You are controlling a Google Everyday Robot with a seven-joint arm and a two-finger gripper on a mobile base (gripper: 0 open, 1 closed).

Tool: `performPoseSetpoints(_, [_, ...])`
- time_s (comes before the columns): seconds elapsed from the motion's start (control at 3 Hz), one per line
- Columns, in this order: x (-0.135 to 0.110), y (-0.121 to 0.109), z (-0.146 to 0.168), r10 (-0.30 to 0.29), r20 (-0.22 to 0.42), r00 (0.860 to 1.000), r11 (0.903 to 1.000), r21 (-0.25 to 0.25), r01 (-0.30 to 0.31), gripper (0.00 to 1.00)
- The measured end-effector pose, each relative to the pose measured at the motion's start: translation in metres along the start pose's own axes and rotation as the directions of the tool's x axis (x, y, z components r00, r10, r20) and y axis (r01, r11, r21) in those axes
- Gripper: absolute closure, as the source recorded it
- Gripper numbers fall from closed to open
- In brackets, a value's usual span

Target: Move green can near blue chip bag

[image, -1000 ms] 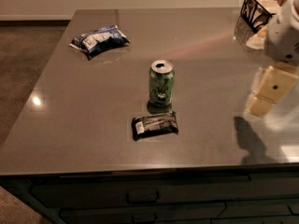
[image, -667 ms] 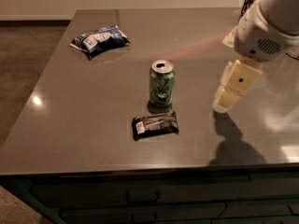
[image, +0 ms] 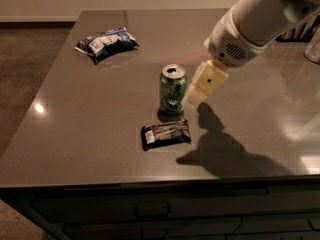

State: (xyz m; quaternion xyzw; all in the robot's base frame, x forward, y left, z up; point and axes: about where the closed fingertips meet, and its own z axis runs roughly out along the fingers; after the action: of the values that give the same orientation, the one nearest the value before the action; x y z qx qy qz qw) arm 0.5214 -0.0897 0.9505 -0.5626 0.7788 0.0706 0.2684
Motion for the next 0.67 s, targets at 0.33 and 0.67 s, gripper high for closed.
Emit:
performPoseSetpoints(0.33, [-0.030,0.003,0.026,0.007,0.088,0.996,0.9998,-0.019,-0.005,0.00])
performPoseSetpoints(0.67, [-0.040,0.004,0.045,0.021,0.119,0.993,0.9993,-0.034,-0.017,0.00])
